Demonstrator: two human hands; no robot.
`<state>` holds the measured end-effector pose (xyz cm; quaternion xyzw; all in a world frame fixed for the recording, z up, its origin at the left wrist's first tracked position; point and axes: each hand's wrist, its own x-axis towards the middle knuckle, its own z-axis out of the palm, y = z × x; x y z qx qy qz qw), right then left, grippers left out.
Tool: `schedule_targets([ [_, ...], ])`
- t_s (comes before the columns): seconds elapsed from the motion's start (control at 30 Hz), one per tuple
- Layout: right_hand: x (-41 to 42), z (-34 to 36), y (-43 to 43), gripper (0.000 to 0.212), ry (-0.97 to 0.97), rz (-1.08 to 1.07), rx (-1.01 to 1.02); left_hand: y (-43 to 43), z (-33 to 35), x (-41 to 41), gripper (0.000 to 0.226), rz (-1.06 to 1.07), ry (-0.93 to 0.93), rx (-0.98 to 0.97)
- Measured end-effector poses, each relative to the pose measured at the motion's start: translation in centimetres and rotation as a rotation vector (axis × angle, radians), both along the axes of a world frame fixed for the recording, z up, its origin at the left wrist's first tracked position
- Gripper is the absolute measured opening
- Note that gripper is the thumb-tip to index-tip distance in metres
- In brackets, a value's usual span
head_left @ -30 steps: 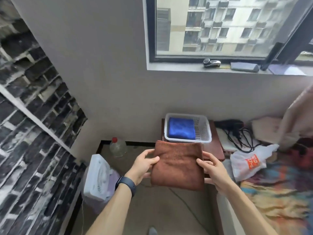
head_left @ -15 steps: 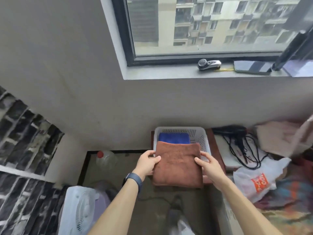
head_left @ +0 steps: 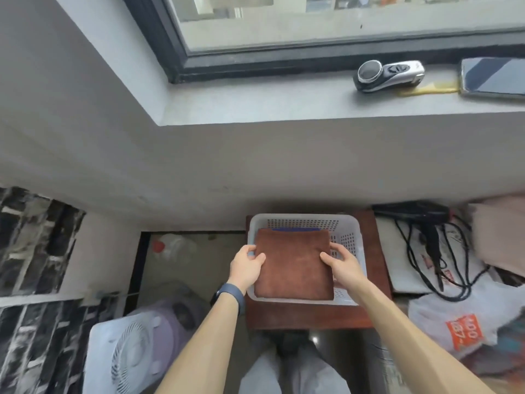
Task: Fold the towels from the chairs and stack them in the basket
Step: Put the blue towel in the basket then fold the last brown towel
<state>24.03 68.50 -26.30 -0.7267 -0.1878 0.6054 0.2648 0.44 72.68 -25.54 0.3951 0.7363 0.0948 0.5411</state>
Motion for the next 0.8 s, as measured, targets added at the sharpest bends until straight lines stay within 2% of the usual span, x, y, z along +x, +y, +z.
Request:
schedule_targets([
  [0.3, -0.2, -2.3, 1.5, 0.036, -0.014, 0.001, -0.009, 0.9, -2.3, 0.8, 0.038, 0.068, 0.039, 0.003],
  [0.47, -0.3, -2.6, 1.9, 0.040, -0.052, -0.014, 0.021, 1.0, -2.4, 1.1, 0.039, 0.018, 0.077, 0.061],
  [0.5, -0.4, -2.6, 1.9, 0.041, -0.083, 0.000, 0.029, 0.7, -2.5, 1.1, 0.041, -0.030, 0.147, 0.097],
  [0.6, -1.2, -2.6, 0.8, 0.047, -0.362, 0.056, 0.130, -0.8, -2.0, 1.6, 0.053, -0.362, 0.575, 0.432],
  [0.67, -2.6, -2.3, -0.3, 0.050, -0.676, 0.149, 0.290, -1.5, -2.0, 2.0, 0.060, -0.614, 0.622, 0.621],
  [0.7, -3.4, -2.4, -0.6, 0.051, -0.809, 0.250, 0.376, -1.4, -2.3, 2.1, 0.064, -0.720, 0.618, 0.657],
  [0.73, -4.2, -2.8, -0.8, 0.053, -0.897, 0.373, 0.439, -1.2, -2.8, 2.2, 0.066, -0.790, 0.618, 0.662],
  [0.8, -5.4, -3.9, -0.4, 0.056, -0.947, 0.603, 0.457, -0.3, -3.8, 2.4, 0.067, -0.868, 0.638, 0.619],
])
